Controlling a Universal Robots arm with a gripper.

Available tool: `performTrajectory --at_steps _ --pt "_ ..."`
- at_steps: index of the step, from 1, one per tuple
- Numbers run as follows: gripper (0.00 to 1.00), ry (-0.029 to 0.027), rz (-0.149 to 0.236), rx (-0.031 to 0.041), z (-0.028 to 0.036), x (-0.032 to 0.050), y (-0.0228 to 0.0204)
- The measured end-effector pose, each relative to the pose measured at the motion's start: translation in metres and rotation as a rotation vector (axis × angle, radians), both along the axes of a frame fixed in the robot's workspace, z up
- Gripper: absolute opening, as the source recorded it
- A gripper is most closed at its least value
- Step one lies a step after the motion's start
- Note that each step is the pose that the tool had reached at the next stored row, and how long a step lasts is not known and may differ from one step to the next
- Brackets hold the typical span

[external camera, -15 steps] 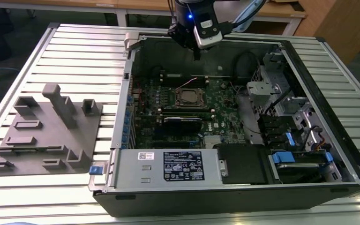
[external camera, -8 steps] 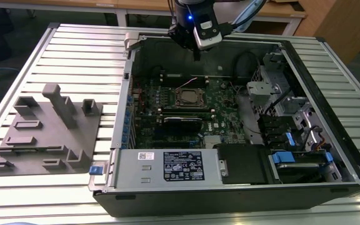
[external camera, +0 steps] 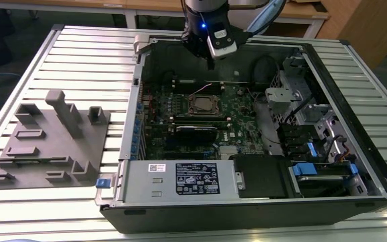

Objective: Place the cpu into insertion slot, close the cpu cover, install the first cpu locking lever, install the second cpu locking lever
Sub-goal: 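Install the first cpu locking lever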

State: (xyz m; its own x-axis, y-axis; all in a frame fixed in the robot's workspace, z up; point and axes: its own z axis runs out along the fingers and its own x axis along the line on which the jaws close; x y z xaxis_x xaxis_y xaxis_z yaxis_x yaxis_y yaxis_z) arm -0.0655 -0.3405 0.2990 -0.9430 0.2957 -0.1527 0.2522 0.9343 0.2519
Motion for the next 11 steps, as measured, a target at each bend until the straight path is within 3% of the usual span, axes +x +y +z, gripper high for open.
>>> performTrajectory --at_steps 6,11 --pt "0.11 0.0 0.0 -0.002 -0.01 0.0 0.0" --pt "0.11 -0.004 0.0 -0.002 -0.0103 -0.0001 0.0"
